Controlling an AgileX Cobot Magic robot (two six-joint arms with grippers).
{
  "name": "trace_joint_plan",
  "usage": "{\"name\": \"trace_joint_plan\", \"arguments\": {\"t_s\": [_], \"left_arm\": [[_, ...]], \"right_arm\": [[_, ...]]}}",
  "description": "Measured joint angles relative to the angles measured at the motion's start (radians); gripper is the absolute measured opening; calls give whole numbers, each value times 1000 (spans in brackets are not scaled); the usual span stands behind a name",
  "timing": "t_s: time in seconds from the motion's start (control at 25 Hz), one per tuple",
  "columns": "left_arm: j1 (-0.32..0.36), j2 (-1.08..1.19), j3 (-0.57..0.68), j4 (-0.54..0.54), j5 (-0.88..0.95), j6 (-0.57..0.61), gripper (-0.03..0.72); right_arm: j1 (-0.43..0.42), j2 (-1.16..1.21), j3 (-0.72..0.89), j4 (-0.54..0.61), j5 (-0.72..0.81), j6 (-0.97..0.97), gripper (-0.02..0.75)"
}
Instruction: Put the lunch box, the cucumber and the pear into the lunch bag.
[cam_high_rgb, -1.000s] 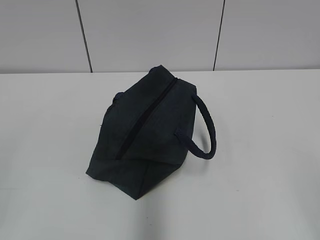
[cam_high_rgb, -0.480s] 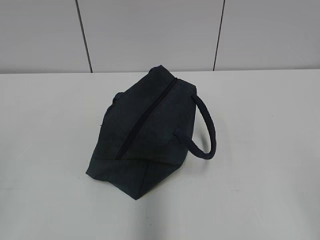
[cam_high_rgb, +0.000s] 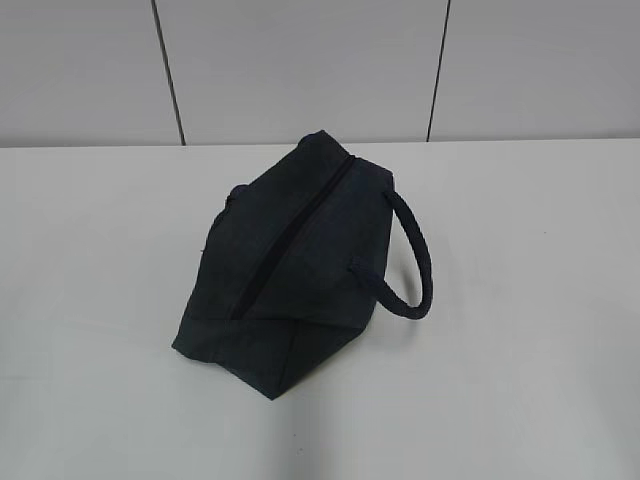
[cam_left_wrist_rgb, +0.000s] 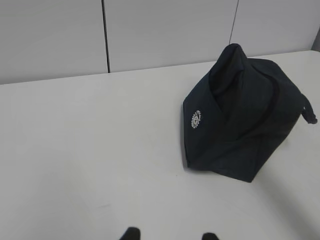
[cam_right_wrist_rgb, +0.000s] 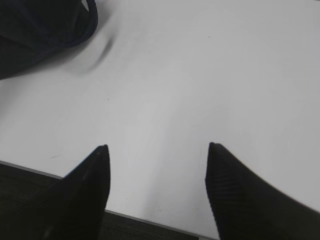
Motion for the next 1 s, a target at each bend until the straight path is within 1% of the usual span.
{"name": "trace_joint_plan", "arguments": {"t_s": [0.12, 0.2, 0.32, 0.4, 0.6, 0.72, 1.0], "left_arm": [[61, 0, 0, 0, 1, 0, 239], [108, 0, 0, 0, 1, 0, 239], [187, 0, 0, 0, 1, 0, 239], [236, 0, 0, 0, 1, 0, 239], [326, 0, 0, 0, 1, 0, 239], [348, 0, 0, 0, 1, 0, 239], [349, 0, 0, 0, 1, 0, 239]], "right_arm": [[-8, 0, 0, 0, 0, 0, 475], [-46, 0, 0, 0, 0, 0, 475], [-135, 0, 0, 0, 0, 0, 475], [-171, 0, 0, 0, 0, 0, 475], [-185, 0, 0, 0, 0, 0, 475], [-185, 0, 0, 0, 0, 0, 475], [-185, 0, 0, 0, 0, 0, 475]]}}
